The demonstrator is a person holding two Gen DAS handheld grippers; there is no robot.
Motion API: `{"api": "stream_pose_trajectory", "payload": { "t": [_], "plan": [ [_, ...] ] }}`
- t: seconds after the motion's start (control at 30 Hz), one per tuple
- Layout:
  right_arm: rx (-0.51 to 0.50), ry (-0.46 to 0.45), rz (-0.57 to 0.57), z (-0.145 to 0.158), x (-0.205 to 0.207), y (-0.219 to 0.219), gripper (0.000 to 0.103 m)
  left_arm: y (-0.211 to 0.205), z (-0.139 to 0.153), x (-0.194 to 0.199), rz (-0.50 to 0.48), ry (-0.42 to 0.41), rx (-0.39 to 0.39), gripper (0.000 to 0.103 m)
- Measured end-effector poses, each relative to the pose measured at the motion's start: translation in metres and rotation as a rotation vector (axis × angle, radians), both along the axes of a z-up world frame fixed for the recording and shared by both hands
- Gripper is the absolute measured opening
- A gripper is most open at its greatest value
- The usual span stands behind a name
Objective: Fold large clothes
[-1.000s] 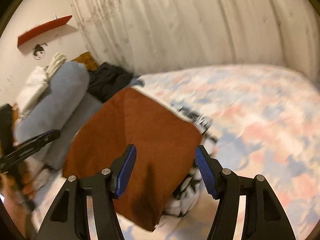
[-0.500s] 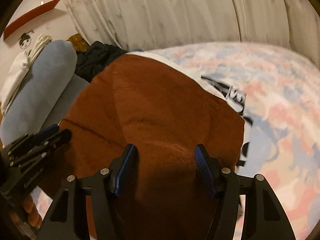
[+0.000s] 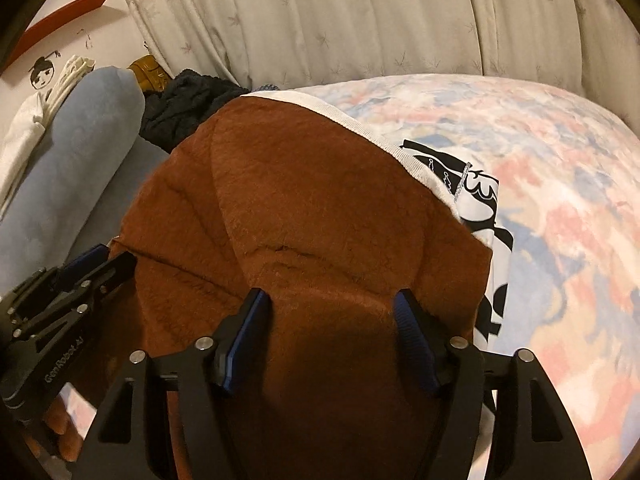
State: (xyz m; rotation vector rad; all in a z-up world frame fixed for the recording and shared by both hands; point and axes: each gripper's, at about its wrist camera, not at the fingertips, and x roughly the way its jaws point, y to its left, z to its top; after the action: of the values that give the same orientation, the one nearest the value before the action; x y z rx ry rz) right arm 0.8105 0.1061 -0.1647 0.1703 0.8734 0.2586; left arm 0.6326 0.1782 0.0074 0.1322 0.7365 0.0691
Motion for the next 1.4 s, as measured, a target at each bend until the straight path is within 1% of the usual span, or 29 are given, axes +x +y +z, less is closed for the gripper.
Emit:
{"api": "stream_pose_trajectory", "payload": {
  "t": [0.07,0.1,0.13,0.17,0.2,0.27,0.3,0.4,0.43,0.5,0.57,0.63,0.67,0.73,0.8,0.87,0.9,0.97,1.1,1.2,1.27,1.33,1.4],
  "plan": [
    [0.009,0.012,0.015,0.008,-0.009,-0.001,0.076,0.005,0.005,-0.012,-0.009,0.021,-0.066,0.046],
    [0.013,0.014,0.023,0.013,-0.016,-0.002,0.076,0.007,0.008,-0.019,-0.004,0.039,-0.095,0.050],
    [0.016,0.015,0.029,0.018,-0.022,-0.003,0.076,0.007,0.011,-0.027,-0.004,0.051,-0.114,0.057],
    [0.019,0.014,0.038,0.024,-0.031,-0.005,0.076,0.007,0.014,-0.034,-0.007,0.059,-0.127,0.063],
    [0.017,0.013,0.048,0.031,-0.043,-0.006,0.076,0.005,0.018,-0.045,-0.005,0.061,-0.129,0.064],
    [0.004,0.004,0.066,0.043,-0.064,-0.008,0.076,0.002,0.029,-0.071,0.012,0.056,-0.131,0.071],
    [0.000,-0.001,0.074,0.048,-0.076,-0.009,0.076,0.000,0.035,-0.085,0.024,0.054,-0.133,0.073],
    [-0.006,-0.011,0.100,0.066,-0.126,-0.015,0.077,-0.007,0.051,-0.127,0.040,0.042,-0.161,0.077],
    [-0.009,-0.013,0.105,0.071,-0.139,-0.019,0.077,-0.011,0.055,-0.140,0.042,0.046,-0.173,0.081],
    [-0.024,-0.017,0.107,0.080,-0.167,-0.026,0.079,-0.020,0.061,-0.173,0.026,0.050,-0.205,0.082],
    [-0.040,-0.021,0.109,0.091,-0.202,-0.031,0.080,-0.029,0.065,-0.202,0.016,0.053,-0.213,0.082],
    [-0.066,-0.018,0.112,0.097,-0.230,-0.039,0.080,-0.041,0.067,-0.230,0.003,0.062,-0.197,0.083],
    [-0.080,-0.022,0.111,0.098,-0.245,-0.044,0.080,-0.049,0.067,-0.247,-0.001,0.062,-0.176,0.083],
    [-0.082,-0.021,0.100,0.100,-0.272,-0.056,0.080,-0.062,0.069,-0.275,-0.006,0.058,-0.146,0.083],
    [-0.070,-0.024,0.084,0.110,-0.297,-0.072,0.080,-0.074,0.068,-0.300,-0.013,0.055,-0.136,0.083],
    [-0.061,-0.028,0.063,0.114,-0.327,-0.082,0.081,-0.087,0.066,-0.328,-0.022,0.071,-0.150,0.083],
    [-0.061,-0.030,0.055,0.119,-0.344,-0.100,0.081,-0.094,0.065,-0.342,-0.027,0.076,-0.154,0.083],
    [-0.069,-0.031,0.043,0.116,-0.373,-0.115,0.082,-0.108,0.063,-0.368,-0.041,0.076,-0.155,0.083],
    [-0.093,-0.035,0.023,0.123,-0.440,-0.144,0.086,-0.137,0.058,-0.415,-0.093,0.069,-0.179,0.083],
    [-0.089,-0.026,0.012,0.110,-0.491,-0.164,0.087,-0.162,0.049,-0.455,-0.132,0.058,-0.211,0.085],
    [-0.107,-0.016,-0.015,0.094,-0.522,-0.175,0.088,-0.178,0.040,-0.476,-0.136,0.061,-0.196,0.087],
    [-0.094,-0.022,-0.037,0.075,-0.551,-0.186,0.088,-0.194,0.028,-0.496,-0.132,0.060,-0.168,0.087],
    [-0.088,-0.026,-0.079,0.057,-0.586,-0.198,0.088,-0.206,0.015,-0.512,-0.122,0.070,-0.160,0.087]
  ]
}}
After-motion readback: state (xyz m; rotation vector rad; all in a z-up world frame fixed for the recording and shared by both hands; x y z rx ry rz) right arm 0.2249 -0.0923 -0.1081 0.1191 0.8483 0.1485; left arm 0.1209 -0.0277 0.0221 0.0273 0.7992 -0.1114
